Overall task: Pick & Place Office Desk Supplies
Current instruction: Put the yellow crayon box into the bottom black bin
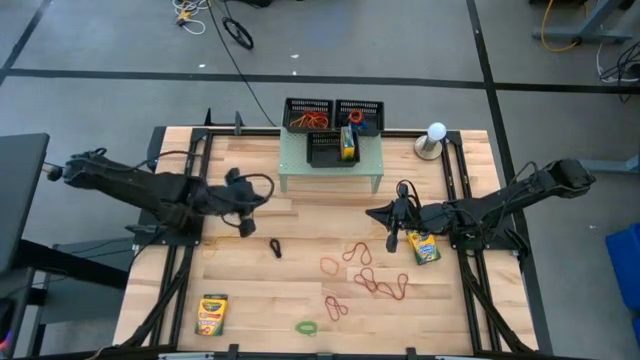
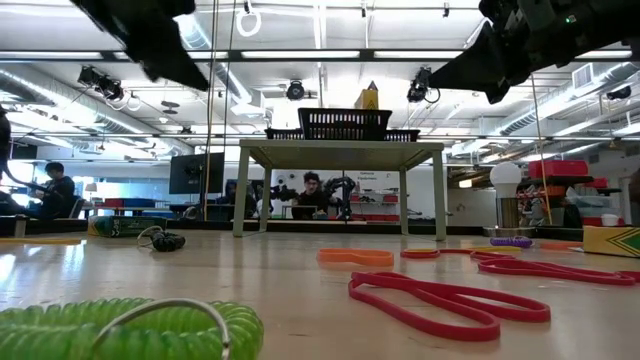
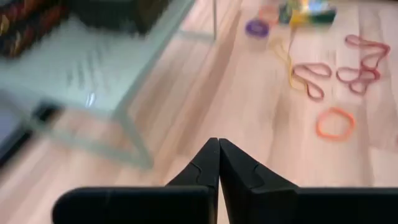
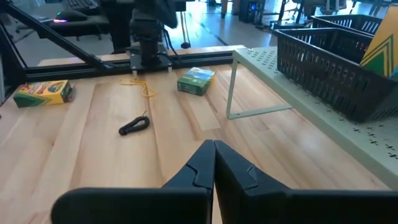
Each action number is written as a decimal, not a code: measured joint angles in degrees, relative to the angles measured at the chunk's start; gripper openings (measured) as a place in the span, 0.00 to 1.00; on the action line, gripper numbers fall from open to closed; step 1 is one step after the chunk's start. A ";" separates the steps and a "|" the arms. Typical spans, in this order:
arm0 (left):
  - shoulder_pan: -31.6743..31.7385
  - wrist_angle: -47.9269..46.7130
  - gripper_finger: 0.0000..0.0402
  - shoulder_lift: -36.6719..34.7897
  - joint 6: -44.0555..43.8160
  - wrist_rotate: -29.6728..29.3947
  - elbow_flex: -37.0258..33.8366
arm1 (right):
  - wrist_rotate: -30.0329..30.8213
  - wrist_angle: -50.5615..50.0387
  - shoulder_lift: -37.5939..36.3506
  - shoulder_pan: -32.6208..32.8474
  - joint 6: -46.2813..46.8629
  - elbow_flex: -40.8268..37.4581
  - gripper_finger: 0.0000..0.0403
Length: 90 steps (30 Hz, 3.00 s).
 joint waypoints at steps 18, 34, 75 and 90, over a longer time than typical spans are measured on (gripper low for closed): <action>3.60 -23.58 0.42 19.97 -26.78 -1.22 -1.38 | -0.03 -0.04 0.00 0.00 -0.15 0.00 0.02; 15.25 -21.29 0.40 33.21 -21.74 1.46 -1.39 | -0.03 -0.44 0.00 0.00 0.00 0.00 0.02; -22.73 6.57 0.01 31.47 -2.78 -11.64 9.28 | -5.73 15.51 20.92 1.58 -0.50 0.02 0.12; -22.08 76.50 0.01 31.45 24.88 -2.14 -13.35 | -18.77 42.73 32.74 1.56 -10.39 0.02 0.56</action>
